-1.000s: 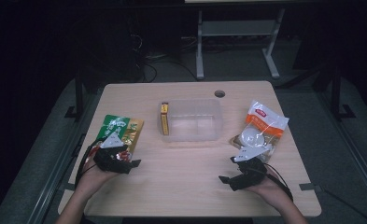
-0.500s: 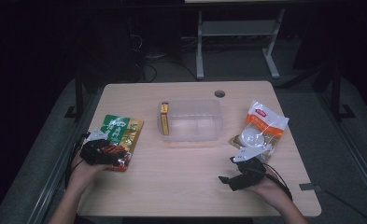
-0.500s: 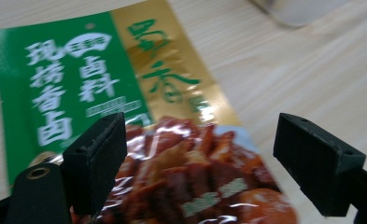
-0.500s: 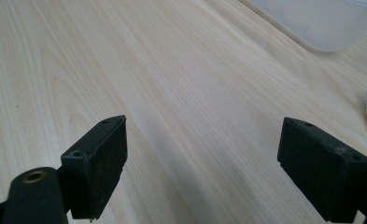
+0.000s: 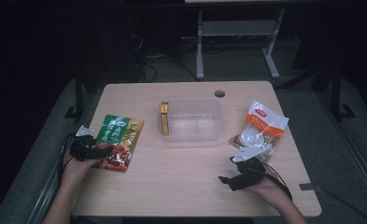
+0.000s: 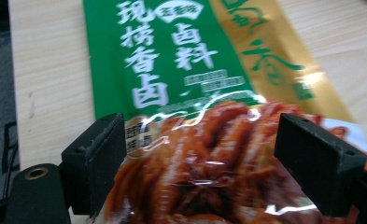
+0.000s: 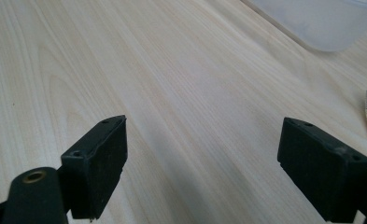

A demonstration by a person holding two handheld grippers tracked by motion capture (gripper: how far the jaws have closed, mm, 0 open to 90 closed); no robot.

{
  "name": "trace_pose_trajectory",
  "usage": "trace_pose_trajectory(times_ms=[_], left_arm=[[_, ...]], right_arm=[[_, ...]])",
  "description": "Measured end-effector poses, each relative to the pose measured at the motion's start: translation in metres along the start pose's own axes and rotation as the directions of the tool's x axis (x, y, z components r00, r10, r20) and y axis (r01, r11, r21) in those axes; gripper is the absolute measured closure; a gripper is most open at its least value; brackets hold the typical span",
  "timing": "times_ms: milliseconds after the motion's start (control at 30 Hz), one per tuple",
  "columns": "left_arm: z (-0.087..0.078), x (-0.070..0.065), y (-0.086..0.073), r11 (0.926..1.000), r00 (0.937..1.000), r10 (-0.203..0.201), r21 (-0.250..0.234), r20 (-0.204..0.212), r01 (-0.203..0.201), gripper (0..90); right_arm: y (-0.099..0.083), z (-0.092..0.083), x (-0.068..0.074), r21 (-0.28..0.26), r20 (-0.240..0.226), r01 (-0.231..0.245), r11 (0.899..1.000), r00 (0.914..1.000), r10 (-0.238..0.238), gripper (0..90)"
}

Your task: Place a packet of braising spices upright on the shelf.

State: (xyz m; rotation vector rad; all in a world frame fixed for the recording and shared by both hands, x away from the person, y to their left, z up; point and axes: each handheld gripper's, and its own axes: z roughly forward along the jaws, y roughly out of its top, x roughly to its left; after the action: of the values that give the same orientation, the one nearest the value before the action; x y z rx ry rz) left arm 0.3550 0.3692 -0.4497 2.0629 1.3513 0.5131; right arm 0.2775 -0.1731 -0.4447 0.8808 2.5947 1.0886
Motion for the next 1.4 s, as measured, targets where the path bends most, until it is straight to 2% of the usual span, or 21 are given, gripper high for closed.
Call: trace_pose_trajectory(times_ms=[133,267,367,533,833,1133,1233,1400], left_arm=[[0.007,0.005,-0.003,0.9992,0.9999,-0.009,0.038,-0.010,0.009,14.7],[0.009,0.008,-0.006,0.9986,0.9987,-0.051,0.010,-0.001,0.051,13.7],[0.010,0.011,-0.009,0.9981,0.9981,-0.062,-0.001,0.001,0.062,12.8],[0.011,0.016,-0.013,0.9939,0.9940,-0.108,-0.022,0.019,0.108,12.8],[0.011,0.014,-0.014,0.9951,0.9953,-0.097,-0.022,0.007,0.097,14.7],[0.007,0.012,-0.012,0.9975,0.9975,-0.070,-0.011,-0.007,0.070,33.6],[0.006,0.008,-0.011,0.9985,0.9985,-0.054,-0.003,-0.003,0.054,46.6],[0.005,0.006,-0.010,0.9988,0.9987,-0.048,0.003,-0.015,0.048,62.9]], right_arm=[[0.000,0.000,0.000,0.008,-0.002,0.003,1.000,1.0000,-0.003,15.7],[0.000,0.001,0.001,0.015,-0.005,0.009,1.000,1.0000,-0.009,15.8],[0.000,0.001,0.002,0.018,-0.005,0.002,1.000,1.0000,-0.002,15.8],[0.000,0.001,0.002,0.020,-0.009,0.008,1.000,0.9999,-0.008,16.0],[-0.001,0.002,0.002,0.026,-0.013,0.005,1.000,0.9999,-0.005,15.9],[-0.001,0.002,0.002,0.029,-0.013,0.005,1.000,0.9999,-0.005,16.0],[-0.001,0.002,0.002,0.029,-0.013,0.008,1.000,0.9999,-0.008,16.0],[-0.001,0.002,0.002,0.032,-0.014,0.014,0.999,0.9998,-0.014,16.1]])
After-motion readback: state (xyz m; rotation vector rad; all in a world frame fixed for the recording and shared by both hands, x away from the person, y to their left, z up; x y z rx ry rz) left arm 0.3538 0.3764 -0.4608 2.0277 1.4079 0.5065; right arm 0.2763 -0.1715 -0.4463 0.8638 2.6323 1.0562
